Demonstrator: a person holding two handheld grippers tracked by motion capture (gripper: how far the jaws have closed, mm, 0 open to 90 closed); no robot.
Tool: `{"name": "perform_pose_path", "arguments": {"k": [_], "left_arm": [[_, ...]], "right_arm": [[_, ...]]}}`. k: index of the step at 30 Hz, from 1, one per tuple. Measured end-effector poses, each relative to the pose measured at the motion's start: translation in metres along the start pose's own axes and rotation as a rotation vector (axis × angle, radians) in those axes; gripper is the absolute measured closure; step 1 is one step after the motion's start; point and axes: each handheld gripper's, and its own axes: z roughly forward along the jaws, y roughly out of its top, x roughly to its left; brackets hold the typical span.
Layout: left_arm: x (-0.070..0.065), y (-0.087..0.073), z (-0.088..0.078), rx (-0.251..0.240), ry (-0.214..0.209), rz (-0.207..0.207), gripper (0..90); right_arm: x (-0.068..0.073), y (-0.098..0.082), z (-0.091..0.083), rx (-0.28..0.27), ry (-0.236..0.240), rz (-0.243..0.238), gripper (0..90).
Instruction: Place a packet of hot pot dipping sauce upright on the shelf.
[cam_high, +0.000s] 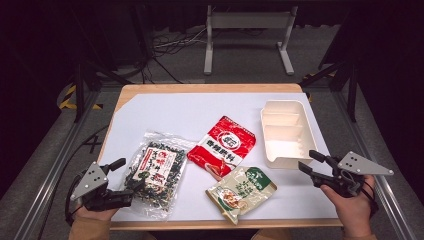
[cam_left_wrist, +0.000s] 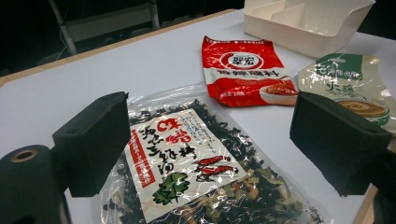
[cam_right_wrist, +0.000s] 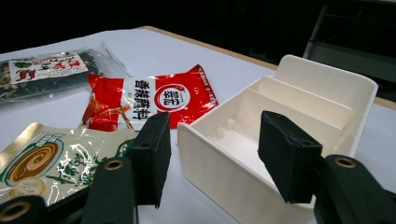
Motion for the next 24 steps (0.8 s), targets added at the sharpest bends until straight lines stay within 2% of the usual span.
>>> {"name": "perform_pose_path", "arguments": {"k": [16,18,24], "left_arm": [[-0.001,0.0,-0.001,0.006,0.007,0.002,12.8],[-0.001,0.0,-0.001,0.007,0.009,0.003,12.8],[-0.001,0.001,0.0,0.011,0.004,0.006,12.8]], "right_arm": [[0.01,0.012,0.004,0.112,0.015,-0.011,46.3],[0.012,0.014,0.005,0.149,0.024,-0.002,48.0],[0.02,0.019,0.008,0.205,0.05,-0.004,49.1]]}}
